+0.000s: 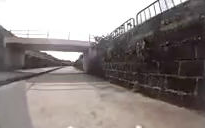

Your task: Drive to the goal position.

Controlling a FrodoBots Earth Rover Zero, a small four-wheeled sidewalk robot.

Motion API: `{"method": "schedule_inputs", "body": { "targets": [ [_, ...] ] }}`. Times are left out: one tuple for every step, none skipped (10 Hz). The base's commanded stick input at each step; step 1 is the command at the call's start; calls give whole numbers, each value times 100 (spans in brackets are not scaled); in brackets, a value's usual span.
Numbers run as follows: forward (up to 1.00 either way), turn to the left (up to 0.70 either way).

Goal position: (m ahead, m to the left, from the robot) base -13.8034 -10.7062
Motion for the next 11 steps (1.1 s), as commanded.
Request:
{"method": "schedule_inputs", "body": {
  "targets": [
    [100, 0],
    [48, 23],
    [0, 45],
    [0, 45],
    [0, 45],
    [0, 45],
    [0, 45],
    [0, 45],
    [0, 45],
    [0, 45],
    [0, 45]
  ]
}}
